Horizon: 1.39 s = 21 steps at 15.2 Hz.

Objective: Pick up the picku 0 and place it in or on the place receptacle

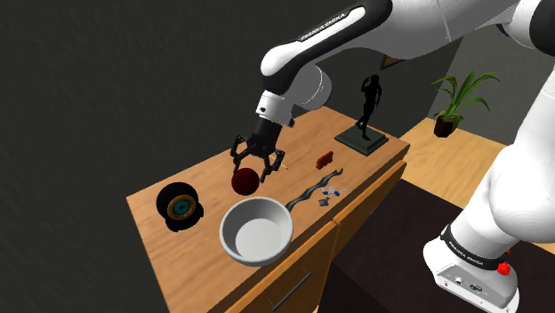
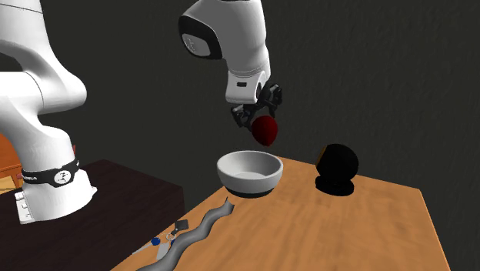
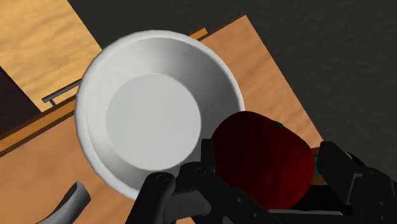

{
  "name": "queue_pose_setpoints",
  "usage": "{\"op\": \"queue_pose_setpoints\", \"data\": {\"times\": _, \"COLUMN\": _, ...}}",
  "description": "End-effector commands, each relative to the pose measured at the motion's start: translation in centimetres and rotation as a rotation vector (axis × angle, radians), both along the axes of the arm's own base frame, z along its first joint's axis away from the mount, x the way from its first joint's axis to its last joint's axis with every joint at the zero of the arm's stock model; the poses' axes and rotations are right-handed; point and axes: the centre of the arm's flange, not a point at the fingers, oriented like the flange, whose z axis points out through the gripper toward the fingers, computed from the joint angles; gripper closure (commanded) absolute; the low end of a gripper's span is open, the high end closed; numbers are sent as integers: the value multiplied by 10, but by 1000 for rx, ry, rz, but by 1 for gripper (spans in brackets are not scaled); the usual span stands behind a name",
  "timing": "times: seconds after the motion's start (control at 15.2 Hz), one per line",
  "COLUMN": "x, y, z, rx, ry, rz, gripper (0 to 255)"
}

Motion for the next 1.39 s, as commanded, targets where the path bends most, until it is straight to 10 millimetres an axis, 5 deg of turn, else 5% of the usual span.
{"op": "queue_pose_setpoints", "data": {"times": 0.0, "x": -24, "y": 11, "z": 5, "rx": -1, "ry": -1, "rz": -1, "gripper": 255}}
{"op": "queue_pose_setpoints", "data": {"times": 0.26, "x": -67, "y": 37, "z": 14, "rx": -1, "ry": -1, "rz": -1, "gripper": 255}}
{"op": "queue_pose_setpoints", "data": {"times": 1.32, "x": -67, "y": 37, "z": -71, "rx": -1, "ry": -1, "rz": -1, "gripper": 255}}
